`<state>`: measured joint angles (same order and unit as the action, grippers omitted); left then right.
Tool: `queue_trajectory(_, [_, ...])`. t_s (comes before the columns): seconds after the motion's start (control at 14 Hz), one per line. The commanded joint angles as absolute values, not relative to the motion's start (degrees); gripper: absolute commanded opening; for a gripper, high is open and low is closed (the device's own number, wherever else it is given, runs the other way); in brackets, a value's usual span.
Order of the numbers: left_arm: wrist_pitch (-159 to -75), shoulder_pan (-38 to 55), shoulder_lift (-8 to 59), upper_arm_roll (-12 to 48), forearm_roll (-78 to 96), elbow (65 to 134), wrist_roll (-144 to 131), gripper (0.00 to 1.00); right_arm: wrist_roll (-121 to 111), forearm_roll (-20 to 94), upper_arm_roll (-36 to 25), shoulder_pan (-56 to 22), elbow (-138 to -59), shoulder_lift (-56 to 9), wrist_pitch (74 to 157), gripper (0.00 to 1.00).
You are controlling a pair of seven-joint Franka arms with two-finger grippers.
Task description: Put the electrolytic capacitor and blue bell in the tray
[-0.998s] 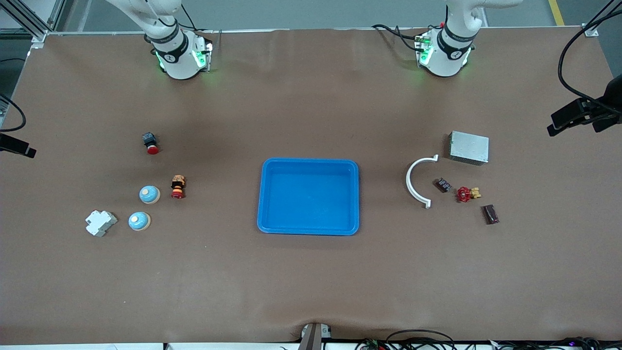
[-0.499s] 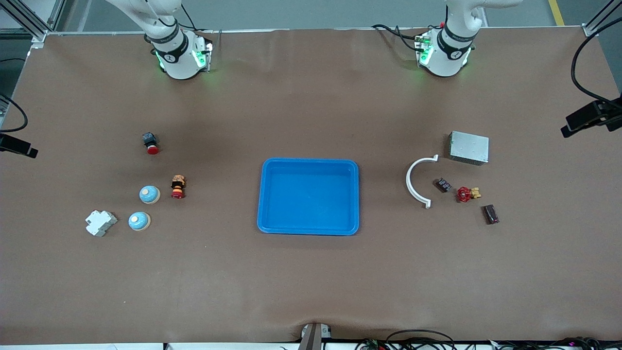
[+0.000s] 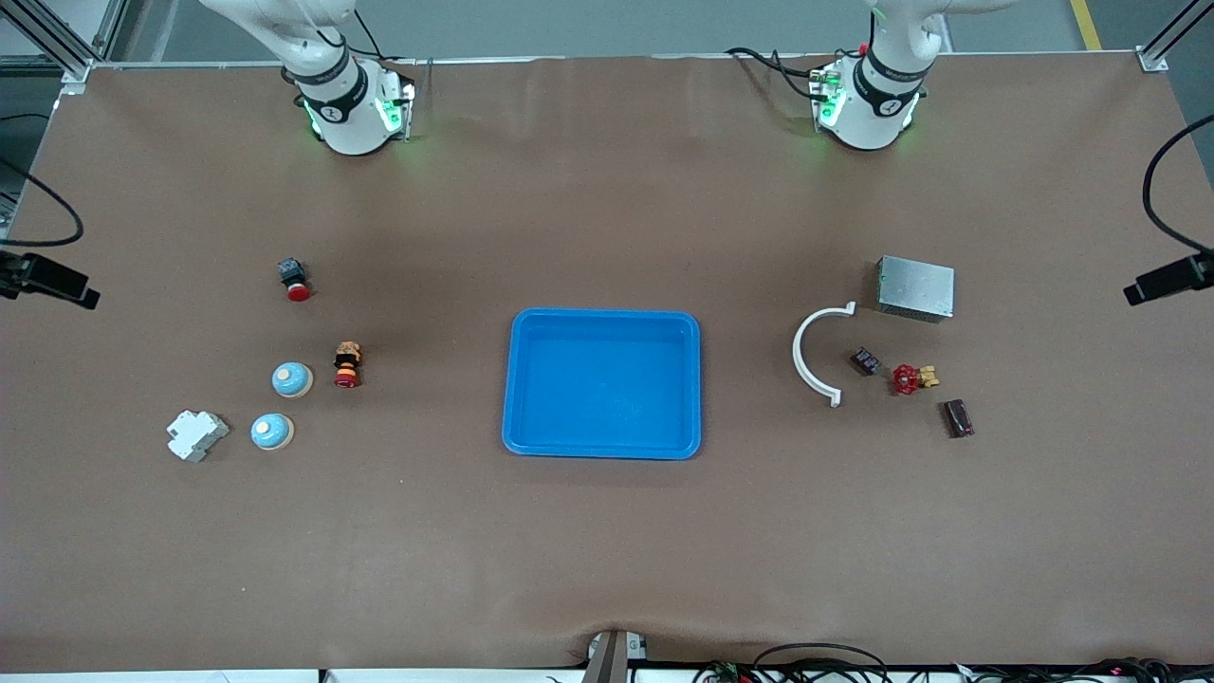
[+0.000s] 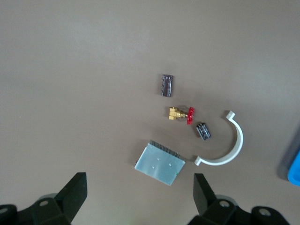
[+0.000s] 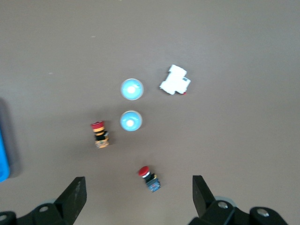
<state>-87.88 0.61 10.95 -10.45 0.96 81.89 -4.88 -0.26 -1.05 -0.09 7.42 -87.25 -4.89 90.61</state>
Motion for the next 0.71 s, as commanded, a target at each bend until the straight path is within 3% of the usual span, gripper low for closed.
queue_trajectory(0.0, [-89.64, -0.7, 13.18, -10.55, 0.0, 81.3, -4.13, 1.0, 0.97, -1.41, -0.35, 5.19, -85.25, -4.66, 87.8, 1.0])
queue_trajectory(0.64, [-99.92, -1.14, 22.75, -10.63, 0.26, 81.39, -5.09, 1.0, 4.83, -1.32, -0.53, 3.43, -94.9, -5.19, 95.35, 1.0])
